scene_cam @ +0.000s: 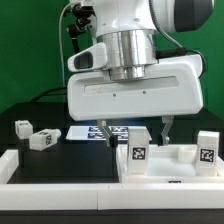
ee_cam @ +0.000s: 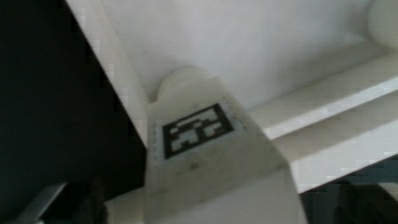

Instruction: Assemble square table

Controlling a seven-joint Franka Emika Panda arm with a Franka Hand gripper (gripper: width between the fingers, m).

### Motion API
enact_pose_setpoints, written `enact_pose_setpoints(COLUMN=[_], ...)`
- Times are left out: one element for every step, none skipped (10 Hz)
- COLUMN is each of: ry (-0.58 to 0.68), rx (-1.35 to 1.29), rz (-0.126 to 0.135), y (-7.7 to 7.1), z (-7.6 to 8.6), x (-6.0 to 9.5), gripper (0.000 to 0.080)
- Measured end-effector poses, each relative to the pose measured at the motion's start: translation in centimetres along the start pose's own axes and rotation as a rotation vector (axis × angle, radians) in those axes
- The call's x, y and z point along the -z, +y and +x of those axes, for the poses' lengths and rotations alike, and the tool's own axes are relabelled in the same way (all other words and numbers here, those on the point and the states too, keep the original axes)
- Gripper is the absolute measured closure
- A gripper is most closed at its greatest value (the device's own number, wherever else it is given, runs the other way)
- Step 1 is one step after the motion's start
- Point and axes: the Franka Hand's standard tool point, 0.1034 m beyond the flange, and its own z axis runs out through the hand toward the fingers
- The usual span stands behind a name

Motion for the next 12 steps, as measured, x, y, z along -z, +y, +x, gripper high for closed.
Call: enact_pose_setpoints(ry=[0.000,0.000,0.000,0.001,0.002,0.001,0.000,0.004,-0.001,-0.033,-0.078,-0.110], rx=[-0.031,-0.026,-0.028,-0.128,-0.210,-0.277,-0.362,-0.500,-0.622,-0.887,-1.096,-1.255], rz=[0.000,-0.001,0.000,0.002,0.000,0.000,0.001,-0.001,-0.004,0.002,0.034,0.088], y=[-0.01,0.00,0.00,0.12,0.39,0.40,0.42,0.50,0.51,0.42,0.23,0.49], z=[0.00,0.00,0.00,0.04,0.12,0.11,0.07,0.14,0.13,-0.14,0.13,0.69], x=[0.00,0.00,0.00,0.01,0.01,-0.02,-0.11,-0.19,-0.20,-0.19,0.01,0.01], gripper=[0.0151,0.0269,0.0405,0.0405,0.0504,0.0504,0.0504,0.0505,0.0505,0.0505,0.0506,0.0506])
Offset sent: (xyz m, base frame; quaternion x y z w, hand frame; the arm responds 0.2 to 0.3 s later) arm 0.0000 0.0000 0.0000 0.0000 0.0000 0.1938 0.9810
